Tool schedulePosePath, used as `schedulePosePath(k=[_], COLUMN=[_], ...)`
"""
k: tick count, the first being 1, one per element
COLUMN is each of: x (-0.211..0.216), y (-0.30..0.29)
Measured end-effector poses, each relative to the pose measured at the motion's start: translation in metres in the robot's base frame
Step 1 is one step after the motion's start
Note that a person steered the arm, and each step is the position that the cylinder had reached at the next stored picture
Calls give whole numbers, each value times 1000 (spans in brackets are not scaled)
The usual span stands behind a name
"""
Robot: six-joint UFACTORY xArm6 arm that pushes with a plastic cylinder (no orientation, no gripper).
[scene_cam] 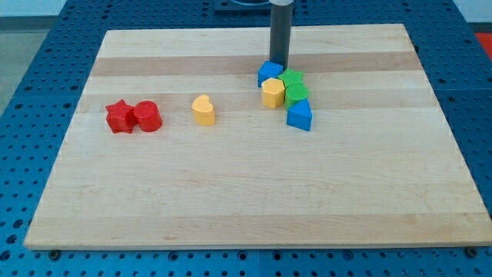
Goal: Nudge the blue cube slightly right
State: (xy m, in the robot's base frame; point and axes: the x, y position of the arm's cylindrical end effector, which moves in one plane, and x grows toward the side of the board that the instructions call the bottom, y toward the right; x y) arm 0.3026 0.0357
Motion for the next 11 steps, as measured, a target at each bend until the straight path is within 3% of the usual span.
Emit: schedulePosePath(k=[3,6,11], x=[-3,26,26], y=[-65,-65,-45])
